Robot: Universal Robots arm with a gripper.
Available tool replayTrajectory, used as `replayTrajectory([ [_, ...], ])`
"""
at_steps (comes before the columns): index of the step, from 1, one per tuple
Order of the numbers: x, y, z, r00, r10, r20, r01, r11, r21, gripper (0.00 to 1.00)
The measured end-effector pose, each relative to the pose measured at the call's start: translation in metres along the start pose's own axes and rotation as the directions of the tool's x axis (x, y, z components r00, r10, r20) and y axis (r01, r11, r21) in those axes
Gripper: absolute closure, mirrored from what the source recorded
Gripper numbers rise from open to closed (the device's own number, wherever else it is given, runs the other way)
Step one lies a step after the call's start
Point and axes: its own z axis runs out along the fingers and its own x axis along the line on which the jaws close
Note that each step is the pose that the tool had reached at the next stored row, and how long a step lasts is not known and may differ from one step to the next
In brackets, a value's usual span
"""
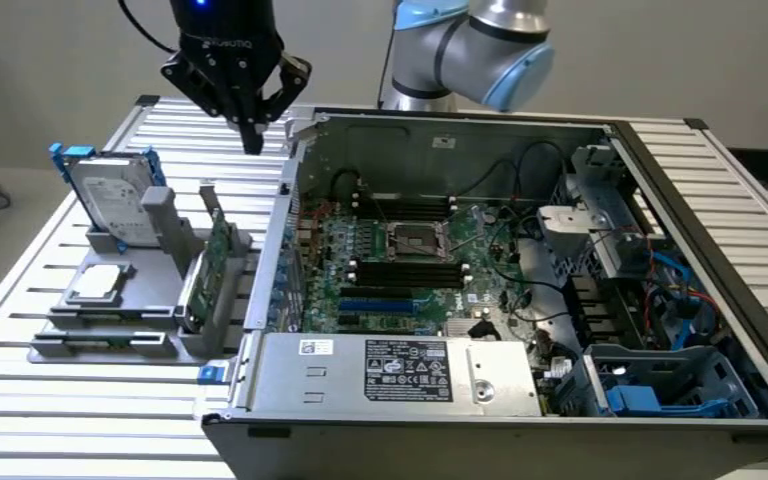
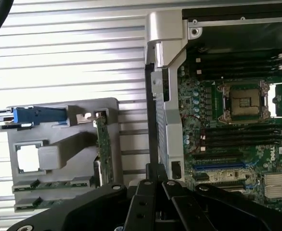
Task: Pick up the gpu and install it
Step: 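Reach for the gpu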
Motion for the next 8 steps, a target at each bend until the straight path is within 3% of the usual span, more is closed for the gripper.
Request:
replayTrajectory([
  [8,0.037,-0.0032,0.0066,1.0,0.0,-0.0058,0.0,1.0,0.0019,0.89],
])
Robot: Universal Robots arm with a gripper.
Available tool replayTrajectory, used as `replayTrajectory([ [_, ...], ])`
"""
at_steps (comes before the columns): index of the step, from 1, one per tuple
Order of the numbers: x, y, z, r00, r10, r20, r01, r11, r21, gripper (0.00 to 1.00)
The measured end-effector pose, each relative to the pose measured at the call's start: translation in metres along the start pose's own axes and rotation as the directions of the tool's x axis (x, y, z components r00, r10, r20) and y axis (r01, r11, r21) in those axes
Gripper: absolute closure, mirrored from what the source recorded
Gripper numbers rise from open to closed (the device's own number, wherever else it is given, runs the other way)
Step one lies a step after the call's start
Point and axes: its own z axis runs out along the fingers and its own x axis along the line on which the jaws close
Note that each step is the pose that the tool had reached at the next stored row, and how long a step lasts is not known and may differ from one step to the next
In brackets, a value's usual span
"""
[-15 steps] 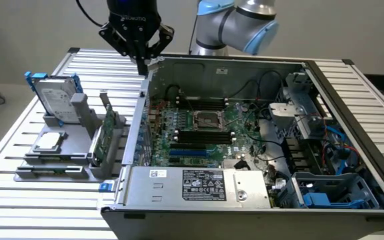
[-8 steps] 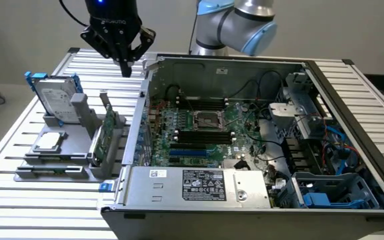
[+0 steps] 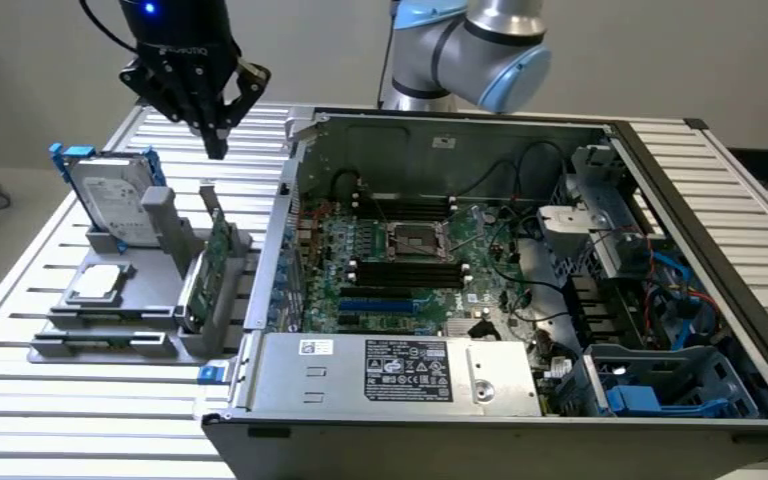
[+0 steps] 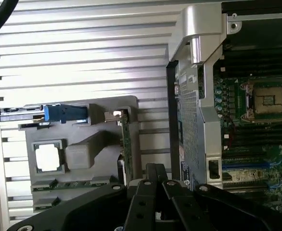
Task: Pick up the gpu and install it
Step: 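Reach for the gpu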
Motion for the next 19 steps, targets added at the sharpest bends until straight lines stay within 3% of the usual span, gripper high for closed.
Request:
replayTrajectory([
  [8,0.032,-0.0028,0.0057,1.0,-0.002,-0.0068,0.002,1.0,0.0051,0.89],
  [10,0.034,-0.0029,0.006,0.9999,-0.011,-0.0087,0.011,0.9999,0.0128,0.89],
  [13,0.035,-0.003,0.0061,0.9992,-0.04,-0.0103,0.04,0.9986,0.0334,0.89],
  [15,0.035,-0.003,0.0061,0.9977,-0.067,-0.0113,0.068,0.9968,0.0434,0.89],
  [19,0.036,-0.0031,0.0064,0.9939,-0.109,-0.0133,0.11,0.9929,0.0457,0.89],
])
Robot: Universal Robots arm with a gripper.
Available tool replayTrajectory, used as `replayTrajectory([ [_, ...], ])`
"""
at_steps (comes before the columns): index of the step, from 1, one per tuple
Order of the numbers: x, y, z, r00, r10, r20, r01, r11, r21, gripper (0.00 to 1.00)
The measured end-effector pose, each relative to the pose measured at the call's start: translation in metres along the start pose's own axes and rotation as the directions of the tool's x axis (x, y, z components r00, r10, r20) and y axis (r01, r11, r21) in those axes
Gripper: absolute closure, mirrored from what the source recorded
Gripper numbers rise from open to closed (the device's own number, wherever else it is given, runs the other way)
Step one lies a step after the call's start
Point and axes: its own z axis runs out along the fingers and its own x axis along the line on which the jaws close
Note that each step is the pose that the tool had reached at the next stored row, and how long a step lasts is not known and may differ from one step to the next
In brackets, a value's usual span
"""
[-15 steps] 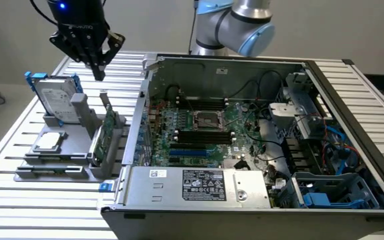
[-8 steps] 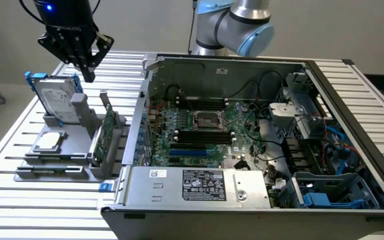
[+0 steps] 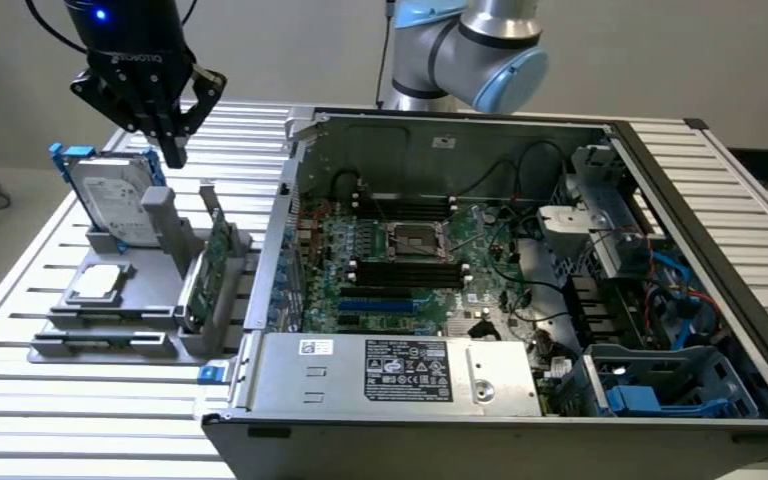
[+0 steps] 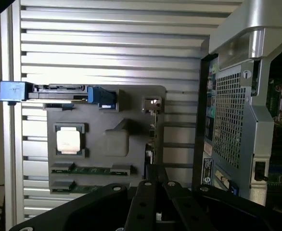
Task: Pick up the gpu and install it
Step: 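Reach for the gpu, then pick up the gpu and move the gpu toward the slot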
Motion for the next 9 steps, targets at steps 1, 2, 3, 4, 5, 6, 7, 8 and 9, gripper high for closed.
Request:
replayTrajectory([
  [1,0.0,0.0,0.0,1.0,0.0,0.0,0.0,1.0,0.0,0.89],
  [2,0.0,0.0,0.0,1.0,0.0,0.0,0.0,1.0,0.0,0.89],
  [3,0.0,0.0,0.0,1.0,0.0,0.0,0.0,1.0,0.0,0.89],
  [4,0.0,0.0,0.0001,1.0,0.0,0.0001,0.0,1.0,0.0,0.89],
  [5,0.0,0.0,0.0001,1.0,0.0,0.0001,0.0,1.0,0.0,0.89],
  [6,0.0,0.0,0.0001,1.0,0.0,0.0001,0.0,1.0,-0.0001,0.89],
  [7,0.0,0.0,0.0001,1.0,0.0,0.0001,0.0,1.0,-0.0001,0.89],
  [8,0.0,0.0,0.0001,1.0,0.0,0.0001,0.0,1.0,-0.0001,0.89],
  [9,0.0,0.0,0.0,1.0,0.0,0.0001,0.0,1.0,0.0,0.89],
])
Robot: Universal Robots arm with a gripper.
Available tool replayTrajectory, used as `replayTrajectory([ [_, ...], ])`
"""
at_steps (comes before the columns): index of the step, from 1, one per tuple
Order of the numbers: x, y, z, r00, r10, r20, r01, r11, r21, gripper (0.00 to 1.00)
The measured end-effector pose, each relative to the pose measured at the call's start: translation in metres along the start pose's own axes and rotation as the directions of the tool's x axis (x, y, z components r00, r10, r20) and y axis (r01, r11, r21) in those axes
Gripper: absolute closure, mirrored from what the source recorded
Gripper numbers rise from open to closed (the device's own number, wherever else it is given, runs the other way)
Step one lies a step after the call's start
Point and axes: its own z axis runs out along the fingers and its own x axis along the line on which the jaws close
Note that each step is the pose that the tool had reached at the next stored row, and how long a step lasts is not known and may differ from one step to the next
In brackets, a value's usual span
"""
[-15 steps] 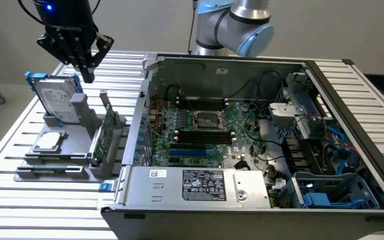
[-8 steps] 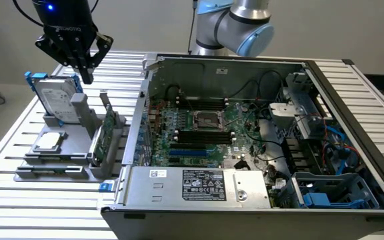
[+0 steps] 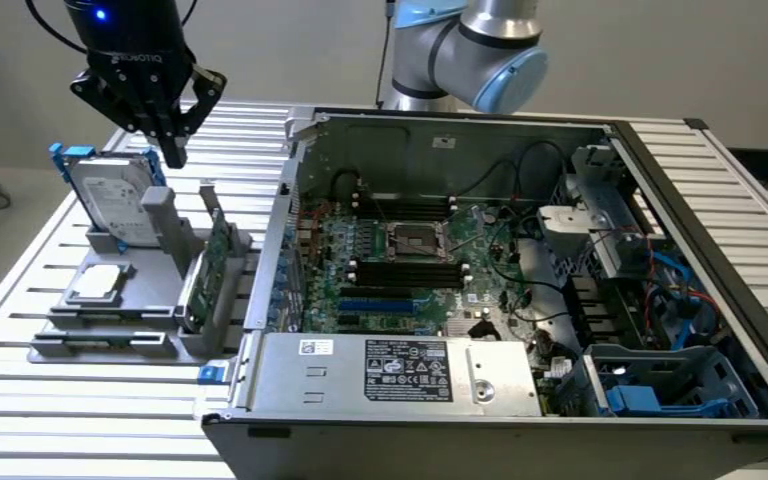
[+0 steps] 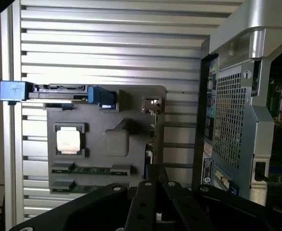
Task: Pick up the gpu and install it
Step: 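Pick up the gpu and move the gpu toward the slot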
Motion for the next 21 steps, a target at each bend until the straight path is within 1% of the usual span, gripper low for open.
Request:
replayTrajectory([
  [6,0.0,0.0,0.0,1.0,0.0,0.0,0.0,1.0,0.0,0.88],
  [9,0.0,0.0,0.0,1.0,0.0,0.0,0.0,1.0,0.0,0.7],
  [11,0.0,0.0,0.0008,1.0,0.0,0.0,0.0,1.0,0.0002,0.7],
  [12,0.0,-0.0001,0.0026,1.0,0.0,0.0001,0.0,1.0,0.0002,0.64],
  [13,0.0,-0.0009,0.0043,1.0,0.0,0.0001,0.0,1.0,0.0003,0.64],
  [21,0.0,-0.0152,0.0189,1.0,0.0,0.0,0.0,1.0,0.0003,0.64],
])
